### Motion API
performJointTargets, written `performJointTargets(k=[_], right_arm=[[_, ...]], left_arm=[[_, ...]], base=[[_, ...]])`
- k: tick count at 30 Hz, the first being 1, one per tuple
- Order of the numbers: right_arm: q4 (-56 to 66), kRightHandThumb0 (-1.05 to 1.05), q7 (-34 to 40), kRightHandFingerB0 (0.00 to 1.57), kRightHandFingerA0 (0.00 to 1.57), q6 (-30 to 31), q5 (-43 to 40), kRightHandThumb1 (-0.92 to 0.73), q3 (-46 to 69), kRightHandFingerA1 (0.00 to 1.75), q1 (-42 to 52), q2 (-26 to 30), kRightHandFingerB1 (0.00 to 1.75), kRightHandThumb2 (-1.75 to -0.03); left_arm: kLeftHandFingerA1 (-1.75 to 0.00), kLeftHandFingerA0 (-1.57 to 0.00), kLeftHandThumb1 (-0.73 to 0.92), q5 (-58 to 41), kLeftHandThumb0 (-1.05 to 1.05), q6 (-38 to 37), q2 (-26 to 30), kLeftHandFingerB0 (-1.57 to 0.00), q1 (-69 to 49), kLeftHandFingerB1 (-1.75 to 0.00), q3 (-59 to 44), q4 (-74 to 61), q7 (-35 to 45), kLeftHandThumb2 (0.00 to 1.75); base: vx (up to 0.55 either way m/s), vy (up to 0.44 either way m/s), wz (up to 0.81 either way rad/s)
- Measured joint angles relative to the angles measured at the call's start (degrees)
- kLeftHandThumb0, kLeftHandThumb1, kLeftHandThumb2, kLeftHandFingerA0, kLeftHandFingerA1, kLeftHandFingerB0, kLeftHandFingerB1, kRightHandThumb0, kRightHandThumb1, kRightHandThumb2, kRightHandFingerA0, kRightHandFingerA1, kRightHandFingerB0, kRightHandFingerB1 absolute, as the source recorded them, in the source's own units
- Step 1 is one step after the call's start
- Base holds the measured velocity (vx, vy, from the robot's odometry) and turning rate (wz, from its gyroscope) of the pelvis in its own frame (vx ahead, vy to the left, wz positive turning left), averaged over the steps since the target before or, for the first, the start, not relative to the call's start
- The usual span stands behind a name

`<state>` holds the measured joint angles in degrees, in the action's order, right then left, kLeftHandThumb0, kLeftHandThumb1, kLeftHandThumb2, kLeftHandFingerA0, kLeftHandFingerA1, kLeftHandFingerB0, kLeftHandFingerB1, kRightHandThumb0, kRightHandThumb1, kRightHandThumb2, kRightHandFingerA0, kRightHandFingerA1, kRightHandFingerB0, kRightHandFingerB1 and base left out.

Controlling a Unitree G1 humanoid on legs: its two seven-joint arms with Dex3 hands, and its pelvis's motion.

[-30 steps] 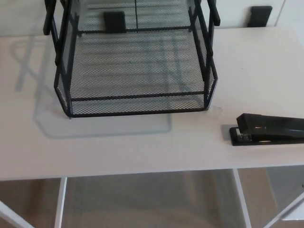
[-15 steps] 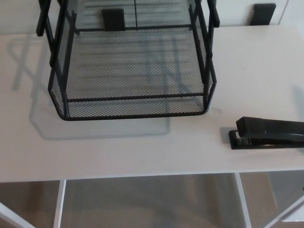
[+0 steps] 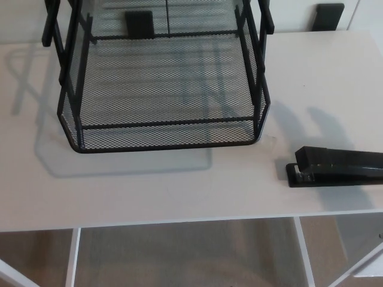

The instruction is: The robot walks towards a desk on which a file tray is kept in the middle and a stapler is kept to its right. The robot lifts the stapler using its right hand and places it on the file tray.

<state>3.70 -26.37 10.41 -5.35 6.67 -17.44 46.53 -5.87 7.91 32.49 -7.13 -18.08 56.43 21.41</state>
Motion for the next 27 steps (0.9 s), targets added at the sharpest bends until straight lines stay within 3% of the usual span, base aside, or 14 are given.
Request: performJointTargets(k=[2, 3, 7, 8, 10, 11, 13, 14, 15, 16, 22, 23, 24, 27], right_arm=[[-0.06, -0.64, -1.47, 0.08, 0.12, 1.03, 0.64, -0.45, -3.48, 0.45, -1.75, 0.26, 0.38, -0.77], [-0.09, -0.35, -2.07, 0.0, 0.01, 1.53, 0.92, -0.39, -4.94, 0.51, -2.53, 0.47, 0.49, -0.95], [-1.54, -0.37, -5.67, 0.0, 0.02, 3.71, 3.27, -0.32, -13.45, 0.51, -7.65, 1.14, 0.49, -0.93], [-2.03, -0.71, -6.47, 0.09, 0.13, 4.03, 3.93, -0.45, -15.45, 0.46, -8.71, 1.15, 0.38, -0.79], [-2.93, -0.71, -7.51, 0.09, 0.13, 4.42, 5.05, -0.45, -18.33, 0.46, -10.17, 1.13, 0.38, -0.79], [-3.81, -0.37, -8.4, 0.0, 0.02, 4.69, 6.1, -0.3, -20.75, 0.51, -11.18, 1.13, 0.49, -0.92], [-5.22, -0.38, -9.57, 0.0, 0.02, 4.84, 7.82, -0.31, -23.9, 0.51, -12.42, 1.13, 0.49, -0.92], [-5.88, -0.73, -10.1, 0.02, 0.06, 4.94, 8.72, -0.43, -25.31, 0.47, -12.83, 1.13, 0.36, -0.84], [-6.41, -0.36, -10.53, 0.0, 0.03, 5.03, 9.57, -0.34, -26.52, 0.52, -13.15, 1.13, 0.49, -0.93], [-6.98, -0.36, -10.97, 0.0, 0.03, 5.1, 10.41, -0.35, -27.74, 0.52, -13.46, 1.13, 0.49, -0.93], [-10.59, -0.67, -12.63, 0.05, 0.05, 5.3, 15.34, -0.41, -33.41, 0.47, -13.75, 1.19, 0.33, -0.82], [-10.82, -0.65, -12.98, 0.07, 0.0, 5.38, 16.07, -0.39, -33.94, 0.44, -13.66, 1.21, 0.33, -0.8], [-11.0, -0.67, -13.39, 0.07, 0.05, 5.51, 16.87, -0.43, -34.37, 0.43, -13.48, 1.33, 0.28, -0.8], [-11.03, -0.59, -14.36, 0.11, 0.08, 5.64, 18.98, -0.58, -35.21, 0.32, -12.55, 1.64, 0.22, -0.61]], left_arm=[[-0.5, -0.2, 0.66, 0.02, -0.66, 0.0, 0.0, -0.09, 0.03, -0.43, 0.0, 0.04, -0.01, 0.89], [-0.51, -0.23, 0.65, 0.03, -0.66, 0.0, 0.0, -0.1, 0.07, -0.43, 0.0, 0.1, -0.01, 0.89], [-0.51, -0.21, 0.65, 0.07, -0.67, 0.0, 0.01, -0.07, 0.78, -0.43, 0.02, 0.85, -0.07, 0.88], [-0.53, -0.25, 0.64, 0.06, -0.66, 0.0, 0.01, -0.09, 1.07, -0.43, 0.01, 1.17, -0.07, 0.88], [-0.53, -0.25, 0.64, 0.05, -0.66, 0.0, 0.01, -0.09, 1.39, -0.43, -0.04, 1.52, -0.07, 0.88], [-0.52, -0.22, 0.64, 0.03, -0.65, 0.0, 0.01, -0.08, 1.65, -0.43, -0.16, 1.72, -0.07, 0.88], [-0.5, -0.21, 0.65, -0.01, -0.66, 0.01, 0.02, -0.09, 1.65, -0.43, -0.47, 1.51, -0.06, 0.89], [-0.49, -0.2, 0.66, 0.02, -0.66, 0.0, 0.02, -0.09, 1.61, -0.43, -0.45, 1.31, -0.06, 0.88], [-0.48, -0.17, 0.66, 0.03, -0.66, 0.0, 0.02, -0.08, 1.54, -0.42, -0.41, 1.17, -0.06, 0.86], [-0.42, -0.25, 0.8, 0.05, -0.6, 0.01, 0.02, -0.13, 1.46, -0.33, -0.38, 0.93, -0.06, 0.62], [-0.5, -0.22, 0.65, 0.06, -0.66, 0.02, 0.02, -0.11, 1.26, -0.43, -0.38, -0.05, -0.1, 0.87], [-0.44, -0.29, 0.79, 0.07, -0.61, 0.02, 0.02, -0.16, 1.25, -0.34, -0.36, -0.05, -0.11, 0.62], [-0.49, -0.21, 0.66, 0.07, -0.64, 0.02, 0.02, -0.1, 1.23, -0.43, -0.33, -0.09, -0.14, 0.87], [-0.49, -0.21, 0.65, 0.07, -0.65, 0.03, 0.02, -0.1, 1.13, -0.43, -0.28, -0.4, -0.18, 0.87]], base=[[0.0, 0.0, 0.0], [0.0, 0.0, 0.0], [0.0, 0.0, 0.0], [0.0, 0.0, 0.0], [0.0, 0.0, 0.0], [0.0, 0.0, 0.0], [0.0, 0.0, 0.0], [0.0, 0.0, 0.0], [0.0, 0.0, 0.0], [0.0, 0.0, 0.0], [0.0, 0.0, 0.0], [0.0, 0.0, 0.0], [0.0, 0.0, 0.0], [0.0, 0.0, 0.0]])
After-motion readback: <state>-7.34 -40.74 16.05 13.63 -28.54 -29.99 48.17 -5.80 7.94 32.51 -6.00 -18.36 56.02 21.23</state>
